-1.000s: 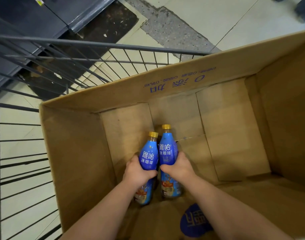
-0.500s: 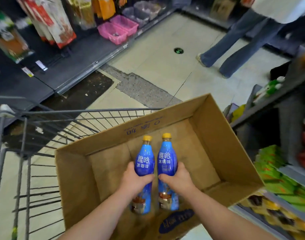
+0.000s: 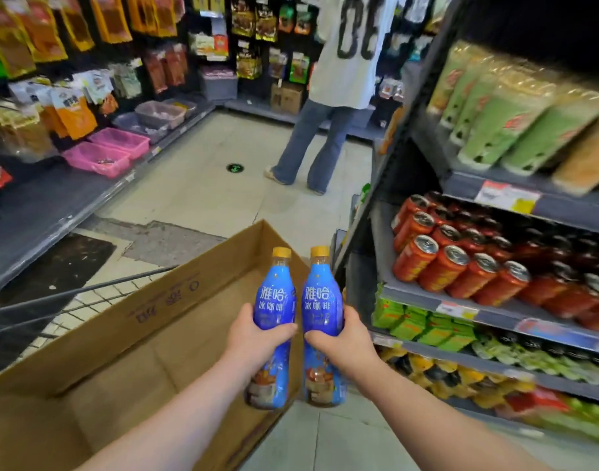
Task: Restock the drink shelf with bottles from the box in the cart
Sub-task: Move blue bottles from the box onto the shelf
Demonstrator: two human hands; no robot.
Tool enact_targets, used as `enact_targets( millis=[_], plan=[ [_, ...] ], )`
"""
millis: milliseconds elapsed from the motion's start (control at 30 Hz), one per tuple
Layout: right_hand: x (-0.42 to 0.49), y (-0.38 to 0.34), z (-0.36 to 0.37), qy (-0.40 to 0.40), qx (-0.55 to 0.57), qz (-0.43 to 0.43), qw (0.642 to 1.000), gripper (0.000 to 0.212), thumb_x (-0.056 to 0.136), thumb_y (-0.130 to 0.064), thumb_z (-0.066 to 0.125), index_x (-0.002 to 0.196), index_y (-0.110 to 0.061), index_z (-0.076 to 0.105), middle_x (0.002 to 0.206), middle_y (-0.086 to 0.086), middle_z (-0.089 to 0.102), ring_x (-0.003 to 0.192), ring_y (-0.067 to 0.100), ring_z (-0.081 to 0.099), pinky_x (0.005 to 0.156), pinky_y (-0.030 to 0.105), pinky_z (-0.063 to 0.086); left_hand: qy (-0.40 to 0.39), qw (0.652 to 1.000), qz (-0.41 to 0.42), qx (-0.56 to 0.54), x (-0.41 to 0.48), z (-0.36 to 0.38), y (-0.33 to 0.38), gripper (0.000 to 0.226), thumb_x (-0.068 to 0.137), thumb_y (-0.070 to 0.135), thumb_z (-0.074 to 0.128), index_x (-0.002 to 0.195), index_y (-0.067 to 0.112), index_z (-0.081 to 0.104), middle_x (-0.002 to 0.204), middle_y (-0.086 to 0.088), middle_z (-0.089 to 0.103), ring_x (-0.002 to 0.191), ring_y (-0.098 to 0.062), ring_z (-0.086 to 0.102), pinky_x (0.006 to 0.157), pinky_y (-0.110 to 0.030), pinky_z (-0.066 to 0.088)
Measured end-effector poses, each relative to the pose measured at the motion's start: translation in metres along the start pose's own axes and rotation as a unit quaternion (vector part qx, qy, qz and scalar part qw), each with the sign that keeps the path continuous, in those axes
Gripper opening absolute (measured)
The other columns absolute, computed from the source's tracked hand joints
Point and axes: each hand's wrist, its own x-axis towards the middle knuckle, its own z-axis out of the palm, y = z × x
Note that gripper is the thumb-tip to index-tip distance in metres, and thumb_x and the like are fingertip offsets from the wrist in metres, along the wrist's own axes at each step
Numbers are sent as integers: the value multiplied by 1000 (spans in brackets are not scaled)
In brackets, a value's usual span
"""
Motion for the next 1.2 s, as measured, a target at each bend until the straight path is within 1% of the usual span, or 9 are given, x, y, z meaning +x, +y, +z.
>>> enact_targets(
  millis=[100, 267, 433, 600, 733, 800, 900, 1067, 1200],
  plan=[
    [-27, 18, -57, 39, 36, -1, 999, 44, 68, -15, 76, 102, -19, 48, 87, -6, 61, 52, -5, 59, 37, 8, 38, -41, 998, 40, -3, -30, 45, 24, 47, 53, 26, 88, 84, 23, 52, 85, 5, 65, 75, -8, 61, 62, -25, 45],
    [-88, 73, -165, 120, 81, 5, 990, 35, 71, -12, 74, 90, -23, 46, 76, -9, 59, 43, -8, 55, 35, 9, 36, -103, 991, 89, 3, -107, 142, 54, 55, 46, 31, 87, 87, 23, 52, 84, 8, 63, 73, -2, 59, 57, -19, 41],
    [-153, 129, -274, 192, 91, -1, 977, 35, 68, -19, 75, 90, -26, 48, 80, -12, 62, 52, -13, 56, 43, 5, 38, -166, 978, 129, 15, -194, 246, 77, 42, 58, 24, 87, 85, 23, 54, 83, 10, 65, 73, -3, 61, 57, -21, 42],
    [-209, 175, -361, 268, 110, -1, 957, 34, 66, -21, 75, 89, -28, 52, 82, -14, 63, 61, -11, 59, 48, 5, 40, -241, 957, 159, 4, -267, 332, 96, 40, 60, 17, 85, 85, 24, 54, 81, 11, 66, 66, 1, 61, 52, -15, 43],
    [-237, 202, -414, 305, 134, 7, 943, 39, 64, -24, 76, 94, -29, 52, 89, -11, 66, 77, 2, 64, 68, 21, 52, -288, 941, 176, 10, -307, 381, 107, 43, 60, 17, 86, 91, 21, 56, 85, 7, 69, 70, -6, 65, 60, -22, 48],
    [-243, 209, -434, 317, 144, 4, 937, 38, 63, -25, 76, 93, -30, 53, 88, -10, 67, 77, 5, 66, 71, 27, 54, -306, 934, 185, 9, -320, 400, 116, 45, 58, 18, 86, 92, 21, 57, 82, 8, 69, 63, 0, 65, 54, -14, 46],
    [-243, 216, -460, 331, 166, -13, 929, 35, 65, -21, 75, 91, -30, 53, 88, -9, 68, 77, 5, 66, 71, 27, 55, -333, 923, 193, 14, -332, 425, 131, 53, 52, 26, 86, 96, 23, 57, 85, 8, 70, 65, 1, 65, 52, -12, 45],
    [-225, 226, -503, 351, 180, -27, 918, 38, 65, -22, 76, 94, -32, 53, 92, -10, 67, 79, 4, 65, 66, 21, 51, -345, 914, 213, 8, -327, 473, 155, 44, 59, 21, 87, 93, 22, 59, 82, 7, 70, 63, 0, 65, 51, -12, 45],
    [-194, 230, -550, 354, 182, -44, 916, 39, 65, -24, 76, 96, -32, 53, 88, -12, 67, 71, -2, 65, 56, 14, 48, -358, 908, 217, -13, -311, 523, 184, 53, 49, 28, 87, 94, 23, 59, 87, 5, 72, 75, -11, 69, 67, -29, 53]
  ],
)
